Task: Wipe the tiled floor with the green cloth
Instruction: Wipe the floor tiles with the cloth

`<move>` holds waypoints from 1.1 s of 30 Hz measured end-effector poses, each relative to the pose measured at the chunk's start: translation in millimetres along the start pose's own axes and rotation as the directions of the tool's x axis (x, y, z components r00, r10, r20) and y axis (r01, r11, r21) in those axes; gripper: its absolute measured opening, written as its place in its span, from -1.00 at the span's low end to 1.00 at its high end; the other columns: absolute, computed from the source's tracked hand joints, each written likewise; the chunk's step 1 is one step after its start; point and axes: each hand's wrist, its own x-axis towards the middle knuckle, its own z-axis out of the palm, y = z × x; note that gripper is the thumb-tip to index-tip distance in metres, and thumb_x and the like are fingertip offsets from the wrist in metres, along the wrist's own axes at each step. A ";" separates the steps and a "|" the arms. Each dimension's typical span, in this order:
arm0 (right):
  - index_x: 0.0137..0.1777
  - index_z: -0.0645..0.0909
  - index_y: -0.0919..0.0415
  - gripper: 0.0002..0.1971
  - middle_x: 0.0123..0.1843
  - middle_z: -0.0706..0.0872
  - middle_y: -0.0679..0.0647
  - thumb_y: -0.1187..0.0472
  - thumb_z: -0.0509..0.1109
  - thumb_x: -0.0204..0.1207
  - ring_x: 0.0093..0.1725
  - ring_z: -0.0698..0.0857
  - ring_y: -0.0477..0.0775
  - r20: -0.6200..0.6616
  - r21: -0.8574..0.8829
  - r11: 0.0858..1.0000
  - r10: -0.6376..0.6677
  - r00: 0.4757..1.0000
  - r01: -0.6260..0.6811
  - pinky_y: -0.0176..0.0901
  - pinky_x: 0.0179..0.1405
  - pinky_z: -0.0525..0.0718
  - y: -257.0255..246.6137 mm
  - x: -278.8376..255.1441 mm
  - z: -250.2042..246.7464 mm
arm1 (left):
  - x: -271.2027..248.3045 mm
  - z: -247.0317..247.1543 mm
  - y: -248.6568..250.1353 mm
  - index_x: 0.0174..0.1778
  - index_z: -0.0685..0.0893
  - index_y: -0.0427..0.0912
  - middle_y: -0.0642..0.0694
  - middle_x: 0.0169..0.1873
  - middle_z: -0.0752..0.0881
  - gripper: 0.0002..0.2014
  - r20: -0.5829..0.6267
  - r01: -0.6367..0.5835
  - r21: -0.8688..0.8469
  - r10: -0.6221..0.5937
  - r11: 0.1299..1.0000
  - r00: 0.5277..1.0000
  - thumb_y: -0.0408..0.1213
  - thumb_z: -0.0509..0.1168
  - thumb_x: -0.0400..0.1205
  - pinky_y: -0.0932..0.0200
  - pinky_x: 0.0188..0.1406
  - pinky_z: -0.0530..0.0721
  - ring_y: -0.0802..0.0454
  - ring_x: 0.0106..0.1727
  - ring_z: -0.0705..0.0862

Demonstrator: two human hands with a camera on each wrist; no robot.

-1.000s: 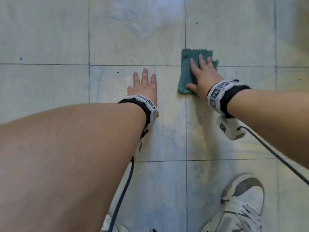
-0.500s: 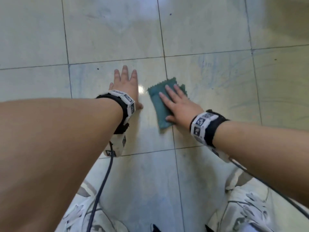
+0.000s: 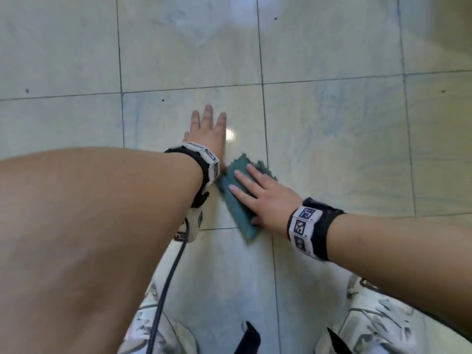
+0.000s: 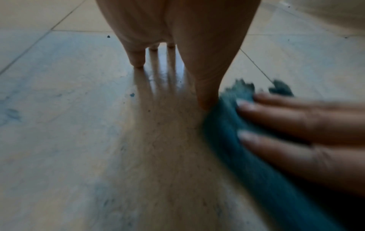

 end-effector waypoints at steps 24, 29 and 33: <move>0.76 -0.33 0.03 -0.07 0.76 -0.39 0.11 -0.18 0.27 0.67 0.73 -0.37 0.23 -0.074 0.194 0.950 0.264 0.962 -0.246 0.12 0.74 -0.11 60.8 9.8 -23.4 | 3.2 -1.2 12.0 0.74 -0.22 -0.04 -0.15 0.72 -0.29 0.25 -0.005 0.044 0.024 -0.044 0.999 0.999 0.03 0.61 0.41 -0.28 0.66 0.14 -0.31 0.72 -0.23; 0.76 -0.29 0.12 -0.09 0.77 -0.32 0.21 -0.17 0.24 0.70 0.73 -0.29 0.34 -0.068 0.422 0.686 0.676 0.734 -0.593 0.14 0.73 -0.19 152.6 0.1 -39.5 | 5.5 -4.7 20.1 0.74 -0.21 -0.06 -0.14 0.73 -0.25 0.25 -0.044 -0.017 0.028 0.019 0.999 0.999 0.10 0.60 0.40 -0.22 0.68 0.12 -0.26 0.73 -0.21; 0.75 -0.30 0.22 -0.13 0.76 -0.29 0.32 -0.20 0.13 0.73 0.72 -0.28 0.42 -0.016 0.453 0.534 0.805 0.593 -0.714 0.15 0.70 -0.26 160.2 -10.4 -25.0 | 16.3 -9.5 46.0 0.74 -0.23 -0.05 -0.13 0.73 -0.27 0.23 -0.052 -0.061 -0.008 0.061 0.998 0.997 0.11 0.57 0.44 -0.21 0.68 0.11 -0.24 0.73 -0.23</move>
